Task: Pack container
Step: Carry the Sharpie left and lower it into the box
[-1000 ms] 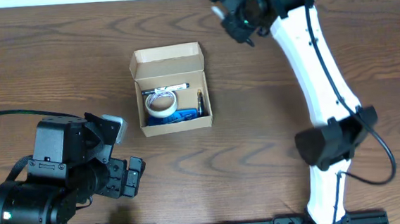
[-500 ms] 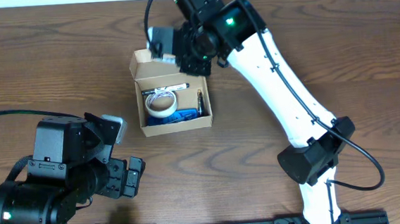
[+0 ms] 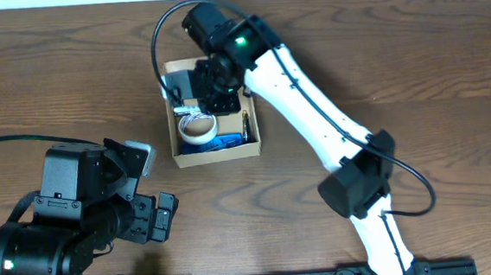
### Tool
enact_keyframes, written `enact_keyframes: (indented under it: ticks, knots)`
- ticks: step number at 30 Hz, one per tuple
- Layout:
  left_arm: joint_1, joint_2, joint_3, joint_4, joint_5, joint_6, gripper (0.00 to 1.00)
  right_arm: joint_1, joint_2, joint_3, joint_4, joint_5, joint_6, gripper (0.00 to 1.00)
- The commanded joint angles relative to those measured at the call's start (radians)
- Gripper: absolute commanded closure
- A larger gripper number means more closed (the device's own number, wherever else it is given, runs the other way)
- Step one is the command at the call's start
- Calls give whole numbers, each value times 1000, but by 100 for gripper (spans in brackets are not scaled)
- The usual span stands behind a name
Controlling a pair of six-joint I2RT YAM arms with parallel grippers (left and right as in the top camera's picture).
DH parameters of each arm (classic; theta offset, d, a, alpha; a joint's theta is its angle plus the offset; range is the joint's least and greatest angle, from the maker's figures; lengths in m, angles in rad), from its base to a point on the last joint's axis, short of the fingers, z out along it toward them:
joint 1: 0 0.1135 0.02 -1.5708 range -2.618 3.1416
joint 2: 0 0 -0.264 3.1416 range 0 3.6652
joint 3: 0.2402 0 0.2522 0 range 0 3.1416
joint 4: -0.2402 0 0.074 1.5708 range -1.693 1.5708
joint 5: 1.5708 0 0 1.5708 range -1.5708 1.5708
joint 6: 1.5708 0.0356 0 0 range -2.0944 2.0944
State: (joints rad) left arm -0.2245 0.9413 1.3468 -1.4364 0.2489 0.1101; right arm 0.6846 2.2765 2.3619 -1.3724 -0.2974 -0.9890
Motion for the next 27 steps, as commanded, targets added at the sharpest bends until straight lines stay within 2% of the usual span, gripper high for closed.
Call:
enact_keyframes:
  ticks: [1, 17, 22, 27]
  knots:
    - [2, -1, 16, -4, 6, 17, 5, 19, 50, -8, -6, -18, -10, 99]
    - [2, -1, 16, -4, 6, 17, 5, 37, 186, -9, -18, -14, -10, 99]
    - [2, -1, 16, -3, 6, 17, 5, 37, 206, -9, -14, -13, -10, 95]
    - [2, -1, 16, -3, 6, 17, 5, 37, 211, -9, -10, -13, -10, 87]
